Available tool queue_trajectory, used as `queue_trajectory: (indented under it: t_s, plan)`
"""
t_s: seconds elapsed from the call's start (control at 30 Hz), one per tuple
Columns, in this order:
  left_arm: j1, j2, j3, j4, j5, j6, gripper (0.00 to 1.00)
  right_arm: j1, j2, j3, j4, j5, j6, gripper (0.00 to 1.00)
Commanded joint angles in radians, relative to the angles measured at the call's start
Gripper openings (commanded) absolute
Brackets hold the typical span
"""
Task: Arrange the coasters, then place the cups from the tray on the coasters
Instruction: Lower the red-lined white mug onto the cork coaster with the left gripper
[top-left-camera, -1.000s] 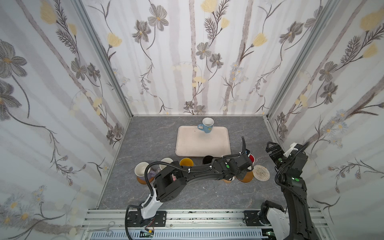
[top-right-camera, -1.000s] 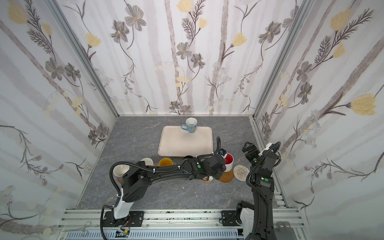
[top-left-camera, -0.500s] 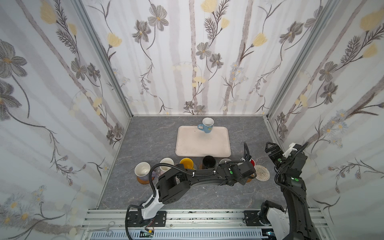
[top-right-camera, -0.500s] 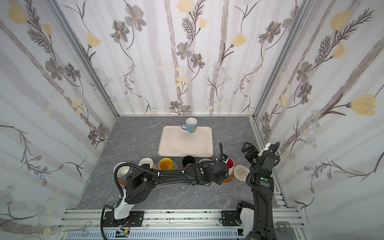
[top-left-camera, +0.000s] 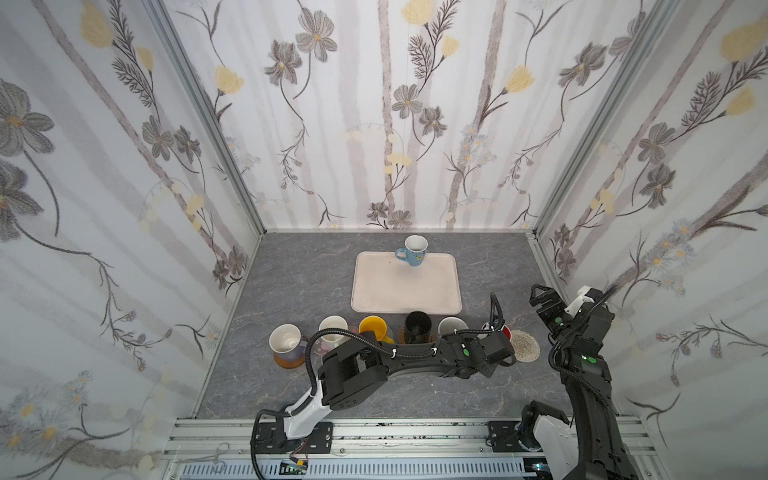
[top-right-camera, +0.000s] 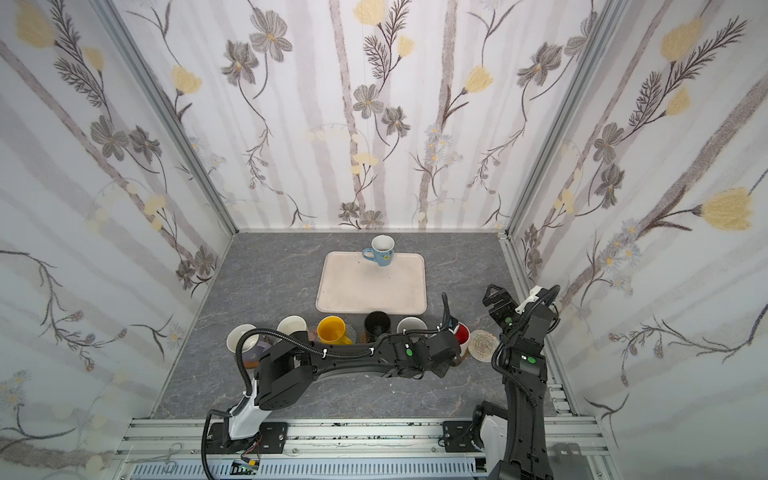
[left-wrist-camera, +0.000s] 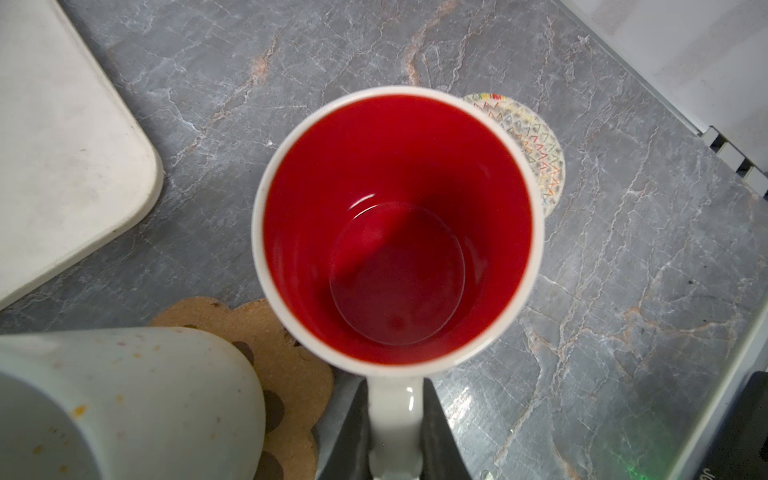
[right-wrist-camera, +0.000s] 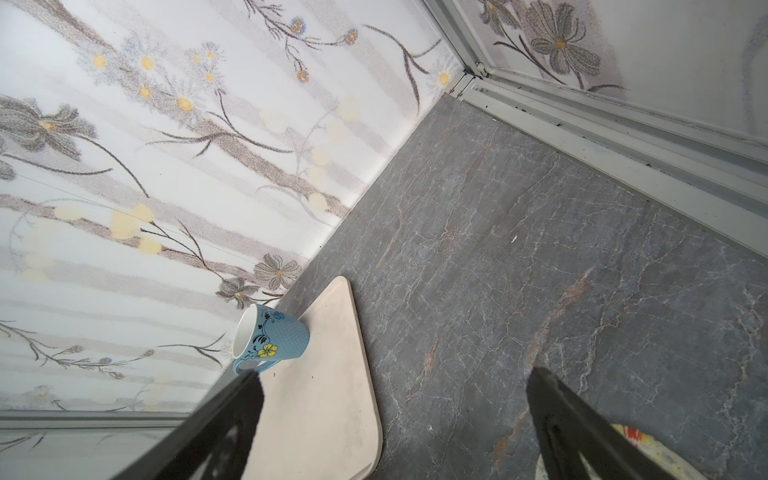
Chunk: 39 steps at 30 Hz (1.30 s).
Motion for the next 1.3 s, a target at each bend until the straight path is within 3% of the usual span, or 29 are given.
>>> queue_trajectory:
  t_s: [0.0,0.13,0.33,0.77,1.27]
  plan:
    - [-0.004,0.000,-0.007,0.046,-0.029,-0.021,0.06,-0.002,0.003,-0.003,0.063,-0.032,-0.012,1.00]
    - [-0.006,0.001,-0.014,0.047,-0.033,-0.023,0.10,-0.002,0.000,-0.005,0.076,-0.062,-0.025,1.00]
    - [-0.006,0.003,-0.019,0.047,-0.043,-0.021,0.22,-0.002,-0.006,-0.017,0.135,-0.183,-0.060,1.00]
    - [-0.005,0.005,-0.017,0.045,-0.075,-0.018,0.36,-0.002,0.002,-0.024,0.163,-0.234,-0.066,1.00]
    - [0.009,-0.006,0.013,0.043,-0.061,-0.014,0.41,0.000,-0.011,-0.040,0.206,-0.295,-0.070,1.00]
